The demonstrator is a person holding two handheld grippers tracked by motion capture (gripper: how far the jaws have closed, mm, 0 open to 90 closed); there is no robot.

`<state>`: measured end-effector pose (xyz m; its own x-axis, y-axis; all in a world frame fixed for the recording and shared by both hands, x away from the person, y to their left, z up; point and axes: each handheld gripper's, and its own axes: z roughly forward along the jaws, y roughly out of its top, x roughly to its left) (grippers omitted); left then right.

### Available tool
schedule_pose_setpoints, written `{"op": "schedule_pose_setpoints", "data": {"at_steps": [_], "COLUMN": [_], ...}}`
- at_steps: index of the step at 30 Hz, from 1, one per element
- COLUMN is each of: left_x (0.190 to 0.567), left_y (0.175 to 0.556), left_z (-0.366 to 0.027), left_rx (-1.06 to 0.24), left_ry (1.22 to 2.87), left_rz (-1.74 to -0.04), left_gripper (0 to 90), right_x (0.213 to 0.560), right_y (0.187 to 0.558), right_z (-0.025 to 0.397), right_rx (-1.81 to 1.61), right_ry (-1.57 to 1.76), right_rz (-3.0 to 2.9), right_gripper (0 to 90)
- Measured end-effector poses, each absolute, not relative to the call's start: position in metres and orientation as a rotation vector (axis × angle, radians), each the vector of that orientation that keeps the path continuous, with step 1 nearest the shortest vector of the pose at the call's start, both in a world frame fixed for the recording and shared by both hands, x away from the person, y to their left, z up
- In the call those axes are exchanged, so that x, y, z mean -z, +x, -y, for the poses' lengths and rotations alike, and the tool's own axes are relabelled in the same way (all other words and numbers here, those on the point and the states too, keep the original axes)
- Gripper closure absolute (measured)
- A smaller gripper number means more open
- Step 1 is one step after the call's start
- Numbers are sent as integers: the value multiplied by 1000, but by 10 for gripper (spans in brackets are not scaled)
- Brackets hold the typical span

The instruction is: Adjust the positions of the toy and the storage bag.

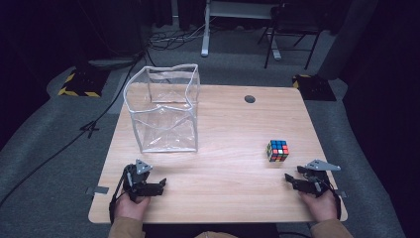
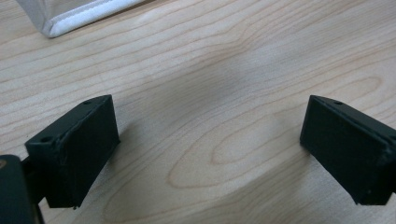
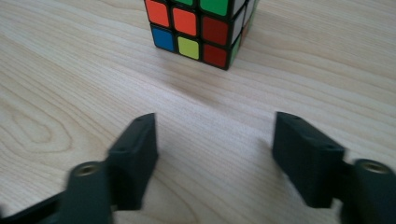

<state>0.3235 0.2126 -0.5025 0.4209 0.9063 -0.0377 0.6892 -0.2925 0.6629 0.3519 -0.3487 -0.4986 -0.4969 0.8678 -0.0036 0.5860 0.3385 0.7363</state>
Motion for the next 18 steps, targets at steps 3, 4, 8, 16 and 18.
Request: {"op": "schedule_pose_setpoints", "data": {"at_steps": [3, 4, 8, 16, 18], "left_x": [497, 496, 487, 470, 466], "left_y": [321, 321, 314, 289, 281], "left_z": [-217, -218, -224, -239, -242], "left_rx": [-414, -387, -356, -391, -434], "left_ry": [2042, 2028, 1967, 1859, 1838], "left_rz": [-1352, -1354, -1325, -1254, -1238], "left_gripper": [243, 243, 245, 247, 261], "right_x": [493, 493, 482, 457, 454], "right_y": [347, 347, 345, 358, 361], "right_z": [340, 340, 336, 294, 287], "right_rx": [-951, -951, -991, -1094, -1102], "right_ry": [1271, 1271, 1245, 1086, 1055], "right_rz": [-2249, -2249, -2253, -2364, -2376], "right_gripper": [544, 544, 553, 578, 579]}}
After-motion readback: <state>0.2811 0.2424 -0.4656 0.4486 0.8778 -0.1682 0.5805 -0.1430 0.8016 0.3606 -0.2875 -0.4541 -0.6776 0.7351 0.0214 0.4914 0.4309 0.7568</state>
